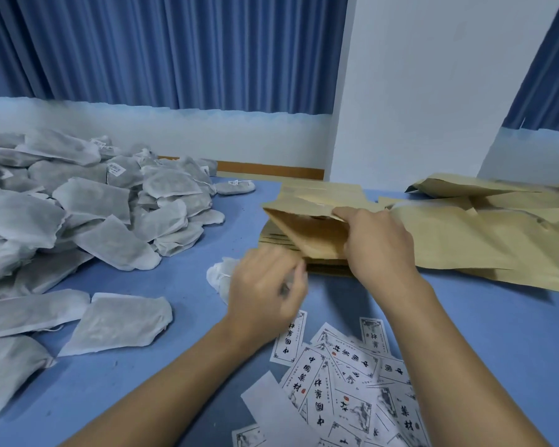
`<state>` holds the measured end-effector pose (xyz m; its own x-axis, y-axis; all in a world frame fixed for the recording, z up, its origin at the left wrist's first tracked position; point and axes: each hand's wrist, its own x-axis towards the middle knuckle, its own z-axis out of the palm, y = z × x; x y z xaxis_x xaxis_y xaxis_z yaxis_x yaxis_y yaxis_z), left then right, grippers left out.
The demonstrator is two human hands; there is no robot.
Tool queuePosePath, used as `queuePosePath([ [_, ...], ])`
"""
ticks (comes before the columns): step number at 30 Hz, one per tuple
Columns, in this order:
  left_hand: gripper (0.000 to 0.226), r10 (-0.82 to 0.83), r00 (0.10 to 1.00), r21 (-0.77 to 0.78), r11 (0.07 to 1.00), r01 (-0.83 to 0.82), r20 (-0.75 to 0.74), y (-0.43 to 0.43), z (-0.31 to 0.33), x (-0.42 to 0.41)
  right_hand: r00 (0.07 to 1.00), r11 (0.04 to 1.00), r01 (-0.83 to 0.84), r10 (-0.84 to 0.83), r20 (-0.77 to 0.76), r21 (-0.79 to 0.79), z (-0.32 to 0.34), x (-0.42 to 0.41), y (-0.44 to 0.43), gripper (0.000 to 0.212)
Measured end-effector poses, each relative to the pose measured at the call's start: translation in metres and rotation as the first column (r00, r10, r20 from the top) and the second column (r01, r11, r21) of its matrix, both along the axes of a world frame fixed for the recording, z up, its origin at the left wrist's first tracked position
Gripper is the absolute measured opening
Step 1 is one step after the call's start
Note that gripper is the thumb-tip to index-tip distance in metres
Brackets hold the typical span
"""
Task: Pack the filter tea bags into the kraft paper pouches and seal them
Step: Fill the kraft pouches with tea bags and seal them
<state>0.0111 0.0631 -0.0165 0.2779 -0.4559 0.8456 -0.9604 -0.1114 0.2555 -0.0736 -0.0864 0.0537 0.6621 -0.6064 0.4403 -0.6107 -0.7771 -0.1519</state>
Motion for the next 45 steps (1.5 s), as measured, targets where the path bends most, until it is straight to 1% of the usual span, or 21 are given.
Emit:
queuePosePath([
  [1,0.018,0.121,0.991,0.024,0.993,-0.12,-0.055,0.01,-0.007,0.005,1.0,1.0,0.002,-0.002,0.003,0.009,-0.001,0.0,-0.001,0.07],
  [3,0.029,0.401,0.887,0.337,0.888,-0.314,-0.23,0.02,-0.018,0.017,1.0,1.0,0.0,0.0,0.007,0.024,-0.001,0.0,-0.004,0.072],
  [4,0.044,0.485,0.83,0.506,0.807,-0.303,-0.276,0.024,-0.022,0.021,1.0,1.0,-0.004,0.004,0.008,0.029,-0.001,0.0,-0.005,0.072],
  [6,0.062,0.492,0.804,0.61,0.763,-0.213,-0.335,0.03,-0.031,0.026,1.0,0.999,-0.01,0.009,0.014,0.032,-0.001,0.0,-0.004,0.07],
  [9,0.057,0.361,0.81,0.458,0.879,-0.13,-0.463,0.035,-0.038,0.024,1.0,0.999,-0.007,0.006,0.021,0.042,-0.003,0.001,-0.005,0.069],
  [12,0.048,0.218,0.789,0.145,0.976,-0.164,-0.574,0.036,-0.028,0.011,1.0,0.999,-0.005,0.004,0.016,0.043,-0.002,0.001,-0.005,0.067],
  [15,0.057,-0.011,0.876,-0.21,0.972,-0.104,-0.483,0.034,-0.008,-0.001,1.0,0.999,0.007,-0.007,0.002,0.042,-0.001,0.002,-0.002,0.068],
  [16,0.06,-0.08,0.918,-0.274,0.961,-0.032,-0.389,0.031,-0.003,-0.004,1.0,0.999,0.008,-0.008,-0.003,0.04,0.001,0.001,-0.002,0.069],
  [18,0.055,-0.099,0.985,-0.259,0.964,0.06,-0.14,0.022,0.009,-0.012,1.0,0.999,-0.01,0.01,-0.009,0.034,0.002,0.001,0.0,0.067],
  [20,0.042,-0.041,0.996,-0.154,0.987,0.053,0.084,0.009,0.019,-0.013,0.999,0.998,-0.046,0.047,-0.011,0.045,0.002,0.002,0.001,0.06],
  [21,0.04,-0.028,0.991,-0.063,0.997,0.037,0.129,0.002,0.024,-0.012,0.998,0.996,-0.065,0.065,-0.001,0.064,0.002,0.002,0.0,0.058],
  [23,0.038,0.017,0.998,0.267,0.963,-0.031,0.055,-0.012,0.034,-0.015,0.995,0.987,-0.098,0.095,0.029,0.127,0.004,0.0,-0.003,0.062],
  [25,0.031,0.169,0.986,0.579,0.803,-0.142,0.007,-0.032,0.041,-0.011,0.99,0.976,-0.137,0.129,0.062,0.166,0.006,-0.002,-0.002,0.064],
  [27,0.023,0.279,0.96,0.725,0.669,-0.166,-0.038,-0.056,0.051,0.001,0.982,0.97,-0.183,0.17,0.086,0.161,0.009,-0.002,0.003,0.061],
  [29,0.033,0.304,0.948,0.767,0.63,-0.121,-0.1,-0.078,0.06,0.017,0.98,0.974,-0.189,0.179,0.088,0.122,0.01,0.0,0.006,0.062],
  [31,0.041,0.316,0.924,0.742,0.668,-0.056,-0.215,-0.093,0.063,0.033,0.984,0.982,-0.165,0.157,0.087,0.088,0.01,0.001,0.006,0.063],
  [35,0.038,0.274,0.928,0.752,0.659,0.011,-0.253,-0.105,0.05,0.035,0.992,0.992,-0.104,0.098,0.076,0.068,0.007,-0.001,0.001,0.066],
  [38,0.02,0.183,0.937,0.675,0.734,0.072,-0.298,-0.087,0.041,0.008,0.993,0.996,-0.07,0.064,0.104,0.06,0.006,0.001,-0.004,0.068],
  [40,0.012,0.081,0.974,0.616,0.785,0.068,-0.211,-0.064,0.033,-0.011,0.994,0.996,-0.068,0.063,0.09,0.057,0.003,0.004,-0.004,0.07],
  [43,0.017,-0.165,0.985,0.408,0.897,0.168,-0.044,-0.027,0.014,-0.024,0.997,0.998,-0.056,0.055,0.046,0.014,-0.005,0.006,-0.003,0.071],
  [45,0.016,-0.207,0.973,0.286,0.943,0.17,0.103,-0.008,-0.004,-0.019,0.999,1.0,-0.019,0.02,0.026,-0.021,-0.007,0.006,-0.002,0.069],
])
